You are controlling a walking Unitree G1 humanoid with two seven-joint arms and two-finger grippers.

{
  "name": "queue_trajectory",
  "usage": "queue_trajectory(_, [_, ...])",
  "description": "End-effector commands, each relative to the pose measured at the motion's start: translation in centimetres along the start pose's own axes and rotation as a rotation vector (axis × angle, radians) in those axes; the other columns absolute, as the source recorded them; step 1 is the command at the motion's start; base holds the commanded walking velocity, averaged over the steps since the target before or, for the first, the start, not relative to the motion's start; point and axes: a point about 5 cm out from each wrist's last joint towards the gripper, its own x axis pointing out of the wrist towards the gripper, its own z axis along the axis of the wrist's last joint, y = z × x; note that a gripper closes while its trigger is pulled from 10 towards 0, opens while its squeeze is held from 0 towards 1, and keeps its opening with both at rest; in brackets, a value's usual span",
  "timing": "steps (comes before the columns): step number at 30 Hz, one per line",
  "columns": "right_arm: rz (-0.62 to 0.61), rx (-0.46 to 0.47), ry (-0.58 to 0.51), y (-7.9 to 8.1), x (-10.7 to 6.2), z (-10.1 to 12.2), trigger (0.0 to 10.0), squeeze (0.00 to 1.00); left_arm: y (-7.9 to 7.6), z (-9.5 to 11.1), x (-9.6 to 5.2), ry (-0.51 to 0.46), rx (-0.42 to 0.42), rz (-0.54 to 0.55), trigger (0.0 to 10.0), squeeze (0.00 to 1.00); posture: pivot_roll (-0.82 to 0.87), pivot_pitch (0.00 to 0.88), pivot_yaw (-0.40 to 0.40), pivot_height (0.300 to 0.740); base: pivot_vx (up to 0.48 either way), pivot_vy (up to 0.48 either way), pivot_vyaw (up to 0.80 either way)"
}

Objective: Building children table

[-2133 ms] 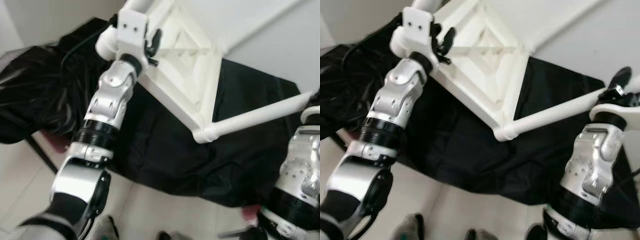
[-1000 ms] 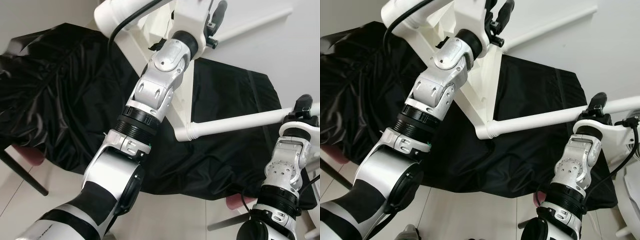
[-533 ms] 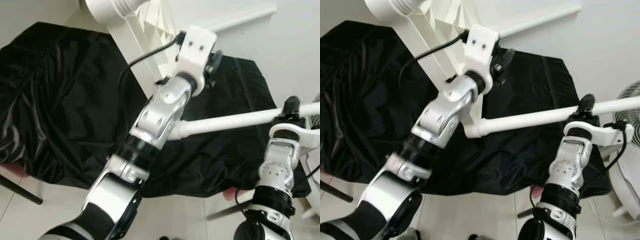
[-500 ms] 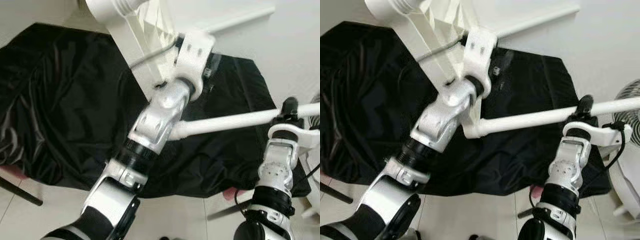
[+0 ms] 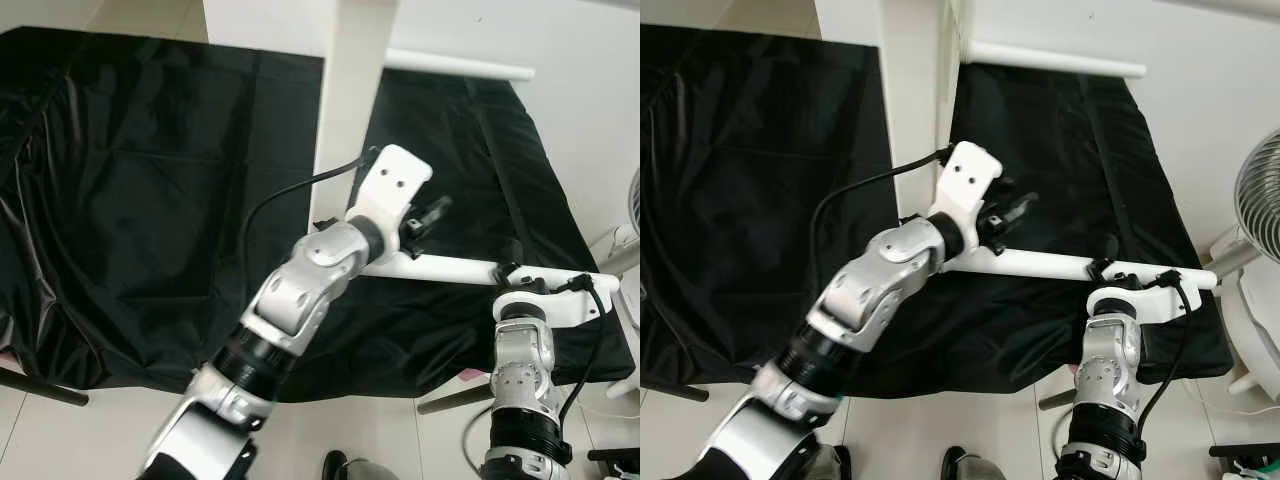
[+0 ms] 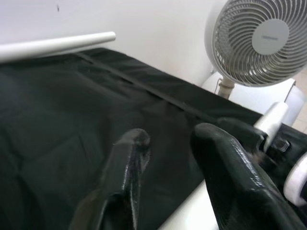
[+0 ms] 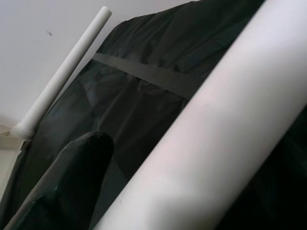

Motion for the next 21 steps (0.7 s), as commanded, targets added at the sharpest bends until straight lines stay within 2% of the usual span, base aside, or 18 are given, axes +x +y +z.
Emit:
queue_trajectory(1, [-0.108,0.018,0.132,-2.6,-1.3,-2.6,10.0,1.00,-1.0,-0.2,-0.2,0.013,-0.010,-0.054,10.0,0.00,0.12,0.216,-0.070,0.740,0.000,0.000,0.00])
queue_trajectory(4, [-0.109,0.003,0.128,-2.6,-1.2,-2.5,10.0,1.00,-1.6,-0.3,-0.4,0.015,-0.007,-0.098,10.0,0.00,0.11,0.222,-0.071,0.740,0.000,0.000,0.00])
queue_trajectory(5, [-0.104,-0.002,0.125,-2.6,-1.2,-2.4,10.0,1.00,-2.2,-0.2,-0.7,0.014,-0.004,-0.158,10.0,0.00,0.11,0.222,-0.071,0.740,0.000,0.000,0.00])
queue_trajectory(9, [-0.084,-0.010,0.125,-2.3,-1.4,-2.3,10.0,1.00,-3.1,-0.3,-0.9,0.023,0.002,-0.243,10.0,0.00,0.12,0.223,-0.072,0.740,0.000,0.000,0.00])
queue_trajectory(14, [-0.072,-0.008,0.120,-2.1,-1.5,-2.2,10.0,1.00,-4.0,-1.2,-1.0,0.067,0.052,-0.314,10.0,0.00,0.12,0.224,-0.068,0.740,0.000,0.000,0.00])
queue_trajectory(20, [-0.067,0.003,0.115,-2.0,-1.5,-2.1,10.0,1.00,-4.4,-1.6,-0.9,0.086,0.071,-0.335,10.0,0.00,0.11,0.225,-0.067,0.740,0.000,0.000,0.00])
queue_trajectory(21, [-0.061,0.009,0.111,-1.8,-1.4,-2.1,10.0,1.00,-4.9,-2.0,-0.7,0.102,0.087,-0.352,10.0,0.00,0.11,0.225,-0.069,0.740,0.000,0.000,0.00])
